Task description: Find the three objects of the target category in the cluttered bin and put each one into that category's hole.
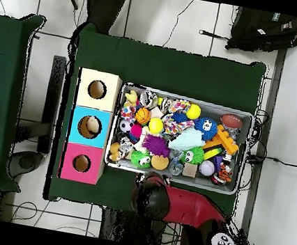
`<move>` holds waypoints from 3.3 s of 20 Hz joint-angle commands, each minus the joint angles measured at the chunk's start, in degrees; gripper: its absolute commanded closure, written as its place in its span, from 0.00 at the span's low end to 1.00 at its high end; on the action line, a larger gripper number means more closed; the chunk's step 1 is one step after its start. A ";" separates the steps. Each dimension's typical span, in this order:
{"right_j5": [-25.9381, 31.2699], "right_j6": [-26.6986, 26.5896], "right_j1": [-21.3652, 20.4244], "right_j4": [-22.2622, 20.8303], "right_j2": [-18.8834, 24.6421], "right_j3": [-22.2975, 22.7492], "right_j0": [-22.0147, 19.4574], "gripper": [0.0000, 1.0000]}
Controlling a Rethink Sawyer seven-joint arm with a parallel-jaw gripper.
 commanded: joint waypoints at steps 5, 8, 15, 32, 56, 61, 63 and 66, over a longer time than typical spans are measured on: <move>-4.12 0.94 4.57 -4.43 5.90 -9.12 -4.25 0.00; -3.52 0.24 5.14 -5.37 6.48 -10.37 -5.37 0.00; -0.87 -1.69 5.88 -7.49 8.30 -13.15 -8.55 0.00; -0.08 -0.31 6.96 -10.26 9.04 -15.25 -10.98 0.00; 2.67 -1.56 3.06 -10.23 8.85 -13.07 -12.80 0.00; 1.62 -1.17 4.39 -10.80 8.67 -13.87 -12.84 0.00; 1.12 -0.93 4.93 -11.02 8.51 -14.13 -12.74 0.00; 0.85 -0.56 5.20 -11.30 8.44 -14.30 -12.68 0.00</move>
